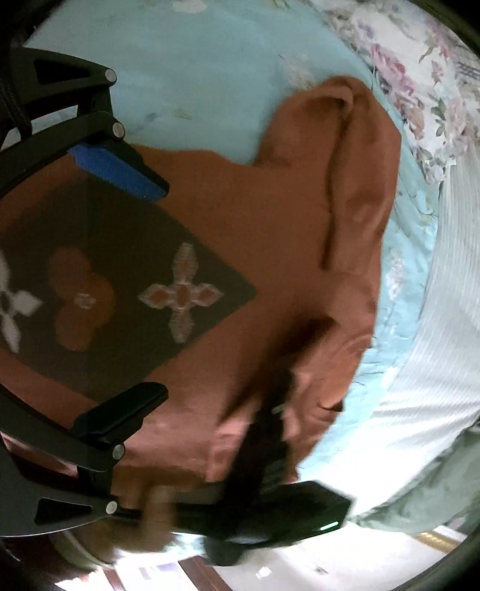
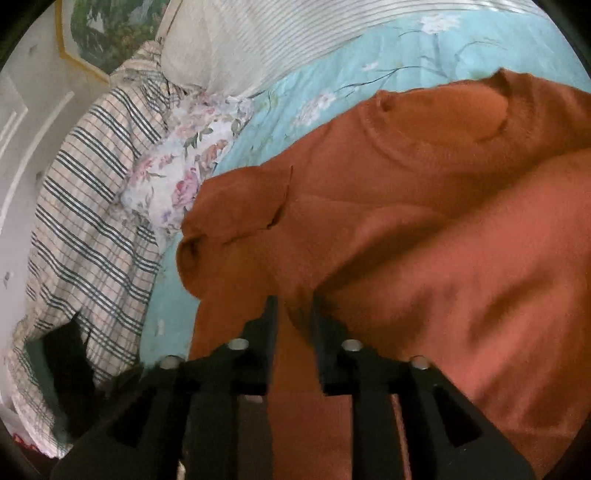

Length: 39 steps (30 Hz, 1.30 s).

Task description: Fold small clothes

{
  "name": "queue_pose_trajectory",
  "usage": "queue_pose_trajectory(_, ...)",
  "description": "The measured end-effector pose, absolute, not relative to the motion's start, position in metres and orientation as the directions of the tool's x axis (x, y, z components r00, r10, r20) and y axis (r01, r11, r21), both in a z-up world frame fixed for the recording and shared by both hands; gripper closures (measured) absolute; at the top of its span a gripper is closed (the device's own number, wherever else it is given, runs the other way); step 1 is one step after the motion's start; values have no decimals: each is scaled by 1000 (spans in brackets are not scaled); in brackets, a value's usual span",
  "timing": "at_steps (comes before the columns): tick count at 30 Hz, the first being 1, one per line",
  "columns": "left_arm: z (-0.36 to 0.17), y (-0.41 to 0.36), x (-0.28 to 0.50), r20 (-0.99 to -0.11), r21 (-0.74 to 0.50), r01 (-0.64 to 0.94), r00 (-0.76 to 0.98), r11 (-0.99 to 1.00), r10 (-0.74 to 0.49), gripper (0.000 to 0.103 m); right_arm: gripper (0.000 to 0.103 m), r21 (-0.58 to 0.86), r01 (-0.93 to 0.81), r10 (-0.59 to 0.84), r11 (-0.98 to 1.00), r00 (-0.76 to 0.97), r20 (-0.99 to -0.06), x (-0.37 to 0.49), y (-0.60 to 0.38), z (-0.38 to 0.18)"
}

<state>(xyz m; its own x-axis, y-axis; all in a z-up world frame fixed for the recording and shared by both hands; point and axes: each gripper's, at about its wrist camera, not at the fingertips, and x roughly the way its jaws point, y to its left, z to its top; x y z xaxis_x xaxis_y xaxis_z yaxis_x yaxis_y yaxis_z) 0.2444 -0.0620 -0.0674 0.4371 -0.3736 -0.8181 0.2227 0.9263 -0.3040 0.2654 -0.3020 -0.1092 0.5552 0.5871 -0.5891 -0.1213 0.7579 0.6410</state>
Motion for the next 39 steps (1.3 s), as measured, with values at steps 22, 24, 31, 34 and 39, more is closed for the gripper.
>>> queue_pose_trajectory(22,-52,-123,373,-723,-343,469,421,814,-547,99,68,602,103,339,792,746,-573,148,-414,-69)
queue_pose_trajectory(24,-43,-97,360,-698,-314,429,501,847,-512,99,68,574,138,290,807,754,-589,142,-427,-69)
queue_pose_trajectory(31,-78,-47,369,-762,-288,281,512,916,-397,100,68,528,267,169,806,752,-637,145,-480,-77)
queue_pose_trajectory(34,-77,-44,370,-757,-275,260,535,926,-375,99,68,489,306,130,817,728,-673,161,-501,-81)
queue_pose_trajectory(39,-80,-46,366,-765,-277,244,529,929,-367,99,68,464,317,157,827,662,-733,201,-522,-105)
